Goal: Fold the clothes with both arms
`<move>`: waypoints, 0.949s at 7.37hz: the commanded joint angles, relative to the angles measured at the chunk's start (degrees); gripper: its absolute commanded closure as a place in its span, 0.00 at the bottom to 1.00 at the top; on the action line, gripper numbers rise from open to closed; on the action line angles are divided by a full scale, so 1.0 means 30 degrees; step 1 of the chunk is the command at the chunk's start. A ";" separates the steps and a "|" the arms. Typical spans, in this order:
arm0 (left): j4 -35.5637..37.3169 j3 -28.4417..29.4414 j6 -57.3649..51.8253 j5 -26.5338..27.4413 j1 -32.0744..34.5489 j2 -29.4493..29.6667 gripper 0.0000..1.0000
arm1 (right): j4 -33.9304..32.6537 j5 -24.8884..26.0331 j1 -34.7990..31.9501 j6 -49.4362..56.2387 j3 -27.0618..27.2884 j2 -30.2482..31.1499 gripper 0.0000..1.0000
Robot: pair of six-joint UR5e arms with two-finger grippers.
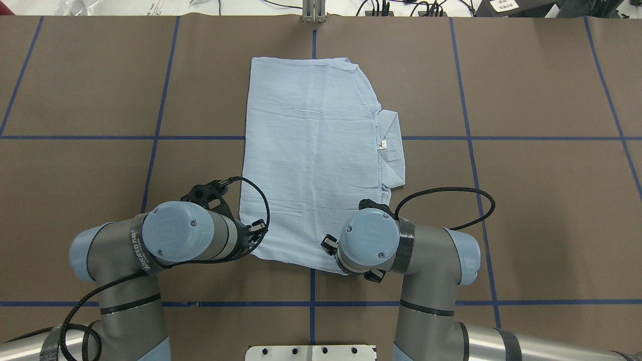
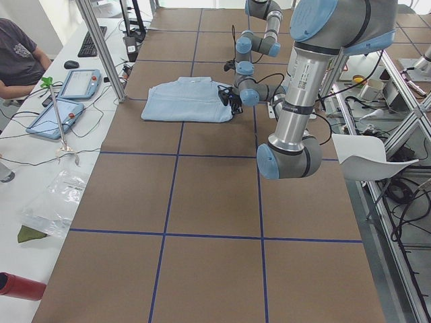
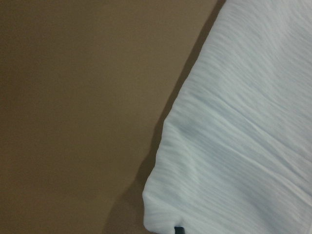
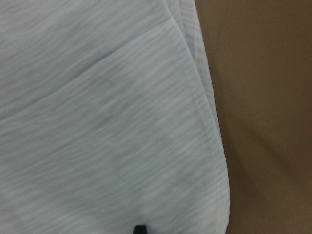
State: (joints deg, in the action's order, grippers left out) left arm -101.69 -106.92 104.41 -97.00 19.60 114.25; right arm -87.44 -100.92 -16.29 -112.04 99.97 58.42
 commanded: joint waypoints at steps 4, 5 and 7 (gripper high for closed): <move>0.0001 -0.0391 0.0000 -0.0155 0.0233 0.0062 1.00 | 0.0112 -0.0108 -0.0456 0.0022 0.0716 0.0009 1.00; 0.0146 -0.1438 0.0000 -0.0504 0.0293 0.0004 1.00 | 0.0113 -0.0572 -0.0661 0.0023 0.2026 0.0299 1.00; 0.1221 -0.3140 0.0263 -0.1152 0.0294 -0.0114 1.00 | 0.0200 -0.1482 -0.0664 0.0081 0.4667 0.2314 1.00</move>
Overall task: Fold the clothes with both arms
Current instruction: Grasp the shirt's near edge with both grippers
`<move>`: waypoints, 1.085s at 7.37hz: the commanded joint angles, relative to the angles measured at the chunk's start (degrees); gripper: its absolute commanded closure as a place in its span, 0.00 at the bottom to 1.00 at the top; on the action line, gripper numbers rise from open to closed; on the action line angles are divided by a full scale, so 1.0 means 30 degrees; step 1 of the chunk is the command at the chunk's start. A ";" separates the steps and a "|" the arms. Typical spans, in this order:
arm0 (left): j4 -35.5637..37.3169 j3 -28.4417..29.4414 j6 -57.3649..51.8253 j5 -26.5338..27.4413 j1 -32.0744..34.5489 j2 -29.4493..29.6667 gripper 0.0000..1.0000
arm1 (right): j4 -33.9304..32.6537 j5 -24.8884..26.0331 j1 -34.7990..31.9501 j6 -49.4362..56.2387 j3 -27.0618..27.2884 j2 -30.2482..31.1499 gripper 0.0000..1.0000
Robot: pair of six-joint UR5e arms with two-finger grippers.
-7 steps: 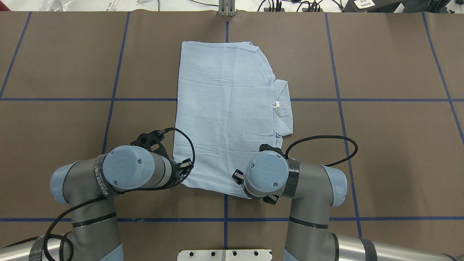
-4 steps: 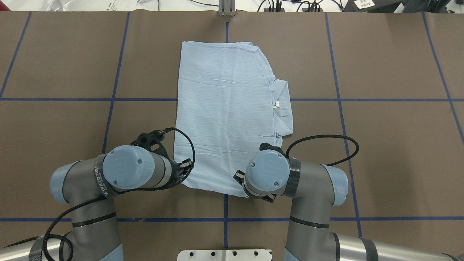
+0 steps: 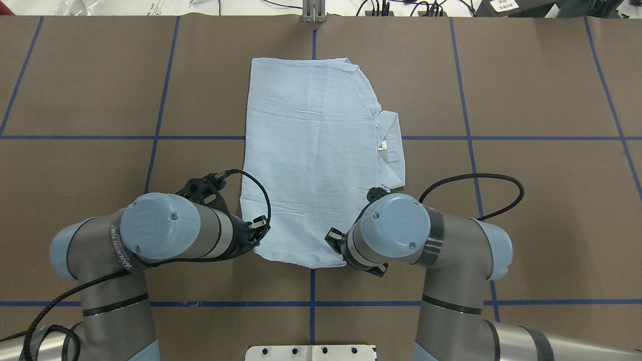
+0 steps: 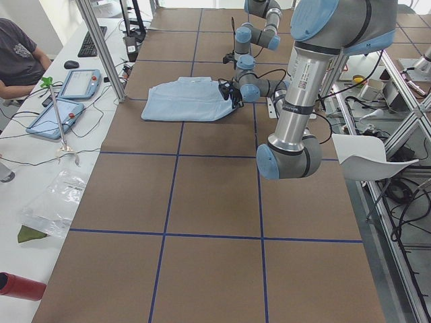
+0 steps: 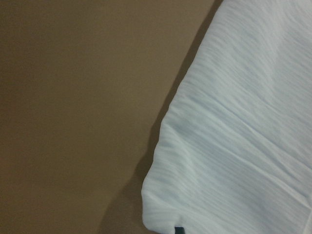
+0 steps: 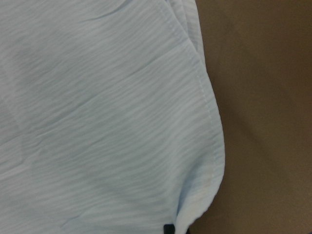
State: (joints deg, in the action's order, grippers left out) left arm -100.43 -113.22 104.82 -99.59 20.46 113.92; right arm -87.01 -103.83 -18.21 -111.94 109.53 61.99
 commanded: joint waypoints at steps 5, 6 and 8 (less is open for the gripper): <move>0.4876 -0.6285 0.0275 -0.2370 -0.2624 0.0024 1.00 | -0.0087 -0.6242 -0.0811 0.0049 0.4823 0.2188 1.00; 0.5289 -0.7136 0.0304 -0.2632 -0.2979 0.0024 1.00 | -0.0059 -0.7650 -0.1366 0.0049 0.5090 0.2188 1.00; 0.5557 -0.8107 0.0538 -0.2781 -0.2634 -0.0034 1.00 | -0.0030 -0.8309 -0.2101 0.0049 0.5065 0.2013 1.00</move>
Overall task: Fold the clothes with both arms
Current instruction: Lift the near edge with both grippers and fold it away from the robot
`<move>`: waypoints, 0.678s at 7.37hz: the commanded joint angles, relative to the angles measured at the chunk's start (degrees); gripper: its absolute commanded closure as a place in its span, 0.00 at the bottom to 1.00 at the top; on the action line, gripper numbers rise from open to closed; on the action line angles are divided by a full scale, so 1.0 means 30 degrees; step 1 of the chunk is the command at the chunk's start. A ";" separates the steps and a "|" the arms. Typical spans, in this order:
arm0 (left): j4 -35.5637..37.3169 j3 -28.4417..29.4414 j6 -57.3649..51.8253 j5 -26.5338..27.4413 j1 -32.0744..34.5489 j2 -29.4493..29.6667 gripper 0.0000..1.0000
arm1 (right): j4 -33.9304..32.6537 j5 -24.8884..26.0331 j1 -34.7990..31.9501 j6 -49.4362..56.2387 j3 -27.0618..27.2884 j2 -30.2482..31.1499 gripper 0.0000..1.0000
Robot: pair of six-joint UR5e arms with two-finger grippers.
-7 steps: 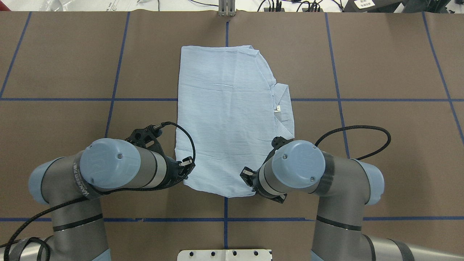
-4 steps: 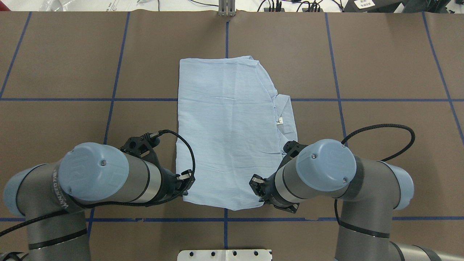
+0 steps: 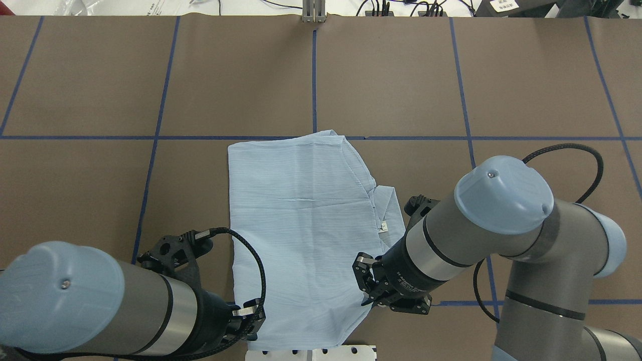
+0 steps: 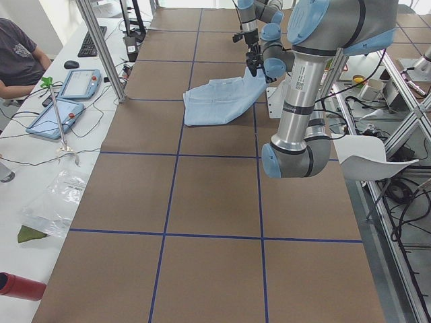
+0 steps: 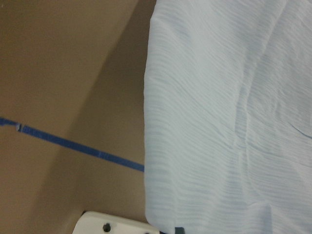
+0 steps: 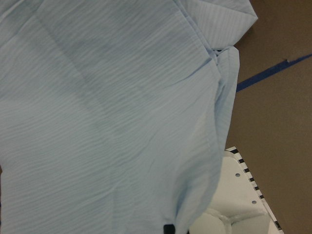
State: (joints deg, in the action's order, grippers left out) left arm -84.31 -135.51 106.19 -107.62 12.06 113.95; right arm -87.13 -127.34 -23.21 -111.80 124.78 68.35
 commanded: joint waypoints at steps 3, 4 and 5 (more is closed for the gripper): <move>0.0242 0.0836 -0.0705 -0.0102 0.2855 -0.0046 1.00 | 0.0040 0.0167 -0.2187 0.0964 -0.1942 -0.1680 1.00; 0.0242 0.1511 -0.1869 -0.0074 0.3706 -0.0045 1.00 | 0.0040 0.0228 -0.3095 0.1692 -0.2824 -0.2474 1.00; 0.0068 0.2417 -0.2490 -0.0131 0.4642 0.0100 1.00 | 0.0040 0.0229 -0.4061 0.2511 -0.3384 -0.2859 1.00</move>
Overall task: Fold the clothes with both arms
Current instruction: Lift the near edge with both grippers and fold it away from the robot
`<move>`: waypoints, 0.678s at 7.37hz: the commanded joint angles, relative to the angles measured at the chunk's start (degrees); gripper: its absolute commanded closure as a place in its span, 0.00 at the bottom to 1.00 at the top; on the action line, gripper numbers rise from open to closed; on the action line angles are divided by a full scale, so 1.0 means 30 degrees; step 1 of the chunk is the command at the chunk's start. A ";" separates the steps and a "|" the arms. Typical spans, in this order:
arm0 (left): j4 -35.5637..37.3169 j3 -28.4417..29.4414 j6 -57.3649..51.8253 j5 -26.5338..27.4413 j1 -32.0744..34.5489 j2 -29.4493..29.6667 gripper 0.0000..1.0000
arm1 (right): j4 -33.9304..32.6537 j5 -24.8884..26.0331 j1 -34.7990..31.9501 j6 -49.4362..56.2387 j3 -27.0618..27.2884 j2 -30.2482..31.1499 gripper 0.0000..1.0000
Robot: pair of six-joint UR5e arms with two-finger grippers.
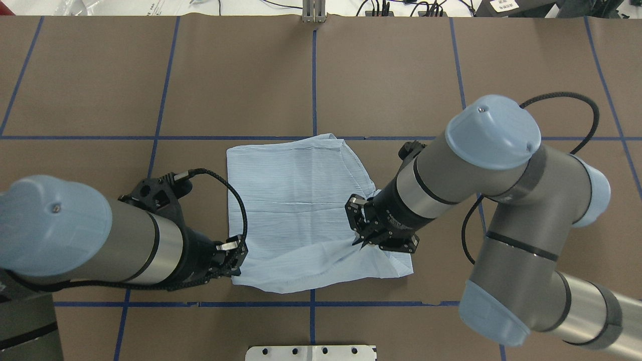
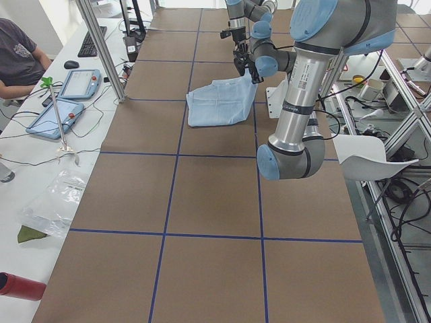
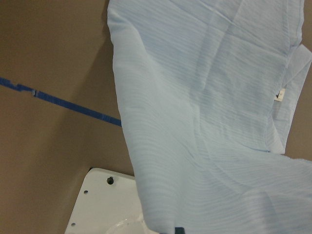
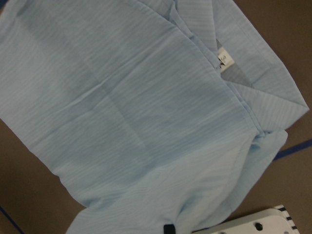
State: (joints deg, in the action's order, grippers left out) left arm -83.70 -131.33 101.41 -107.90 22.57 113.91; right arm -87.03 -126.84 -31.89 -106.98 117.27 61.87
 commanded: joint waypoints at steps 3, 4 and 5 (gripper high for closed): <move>-0.2465 0.3392 -0.2074 -0.0039 0.3048 0.0522 1.00 | 0.0092 0.0092 -0.2552 0.2961 -0.5409 -0.3328 1.00; -0.3088 0.4420 -0.2132 -0.0039 0.3400 0.0758 1.00 | 0.0121 0.0179 -0.2728 0.3400 -0.6906 -0.4297 1.00; -0.3965 0.5243 -0.2423 -0.0039 0.3839 0.0818 1.00 | 0.0847 0.0209 -0.2962 0.3811 -0.8110 -0.4741 1.00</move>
State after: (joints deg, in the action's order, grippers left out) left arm -92.45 -118.99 94.93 -108.02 32.51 115.88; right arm -86.18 -126.37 -39.89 -97.21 98.00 50.15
